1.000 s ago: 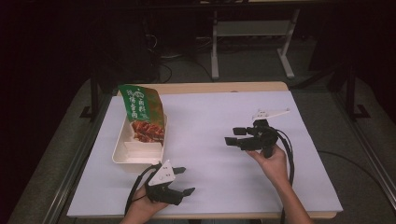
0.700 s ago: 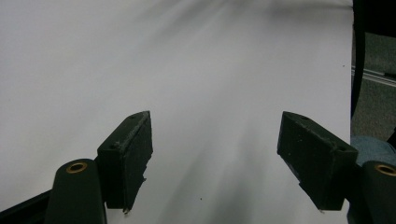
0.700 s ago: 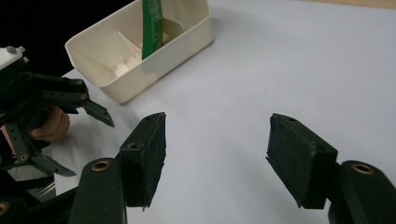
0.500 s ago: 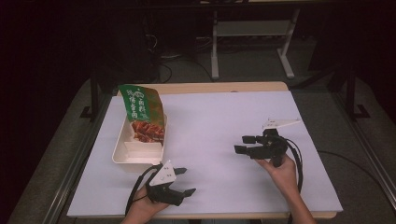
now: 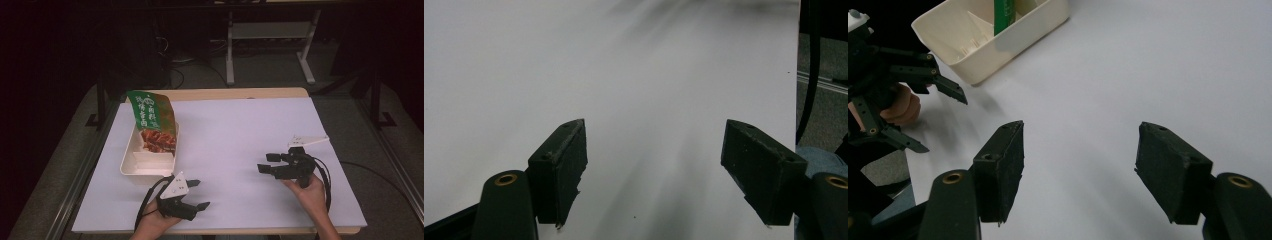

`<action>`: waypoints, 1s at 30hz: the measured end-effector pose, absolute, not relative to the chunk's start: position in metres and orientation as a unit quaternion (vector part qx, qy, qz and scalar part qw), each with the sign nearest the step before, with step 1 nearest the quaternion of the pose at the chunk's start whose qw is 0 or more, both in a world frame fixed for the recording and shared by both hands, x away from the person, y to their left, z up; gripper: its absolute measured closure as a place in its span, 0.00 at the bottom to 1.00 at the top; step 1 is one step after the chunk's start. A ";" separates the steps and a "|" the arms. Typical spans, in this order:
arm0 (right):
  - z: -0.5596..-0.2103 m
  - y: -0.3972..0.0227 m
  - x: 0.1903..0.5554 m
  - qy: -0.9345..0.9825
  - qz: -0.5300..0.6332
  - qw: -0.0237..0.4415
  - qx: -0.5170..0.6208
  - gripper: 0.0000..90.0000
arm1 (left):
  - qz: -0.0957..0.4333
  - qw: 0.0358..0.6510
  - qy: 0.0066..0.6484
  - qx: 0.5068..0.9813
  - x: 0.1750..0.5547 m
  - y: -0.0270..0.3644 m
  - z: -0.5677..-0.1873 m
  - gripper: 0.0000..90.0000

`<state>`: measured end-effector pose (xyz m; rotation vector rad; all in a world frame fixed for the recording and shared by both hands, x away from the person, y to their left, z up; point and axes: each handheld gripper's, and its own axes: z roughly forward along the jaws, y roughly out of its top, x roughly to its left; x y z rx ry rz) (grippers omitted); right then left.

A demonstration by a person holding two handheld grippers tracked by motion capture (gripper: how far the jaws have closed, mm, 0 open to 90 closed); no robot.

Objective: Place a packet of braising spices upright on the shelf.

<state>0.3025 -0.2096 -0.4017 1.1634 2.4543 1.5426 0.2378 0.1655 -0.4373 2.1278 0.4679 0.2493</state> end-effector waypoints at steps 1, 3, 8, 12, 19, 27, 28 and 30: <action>-0.403 -0.211 0.300 0.785 0.494 0.007 0.374 0.39 | 0.101 0.457 0.190 0.863 0.238 0.165 -0.437 0.29; -0.406 -0.213 0.298 0.785 0.493 0.008 0.374 0.39 | 0.101 0.457 0.190 0.863 0.238 0.166 -0.437 0.29; -0.411 -0.215 0.294 0.786 0.490 0.003 0.377 0.38 | 0.102 0.457 0.189 0.863 0.237 0.165 -0.437 0.29; -0.416 -0.217 0.290 0.787 0.488 -0.002 0.378 0.38 | 0.100 0.457 0.189 0.863 0.237 0.165 -0.437 0.29; -0.424 -0.220 0.280 0.789 0.484 -0.007 0.379 0.38 | 0.101 0.456 0.190 0.863 0.237 0.165 -0.437 0.29; -0.436 -0.220 0.269 0.789 0.485 -0.009 0.378 0.37 | 0.096 0.459 0.193 0.862 0.235 0.166 -0.438 0.29; -0.436 -0.220 0.268 0.790 0.483 -0.007 0.378 0.37 | 0.096 0.459 0.193 0.862 0.234 0.166 -0.438 0.29; -0.436 -0.220 0.268 0.791 0.480 -0.004 0.379 0.37 | 0.096 0.460 0.194 0.861 0.234 0.167 -0.438 0.29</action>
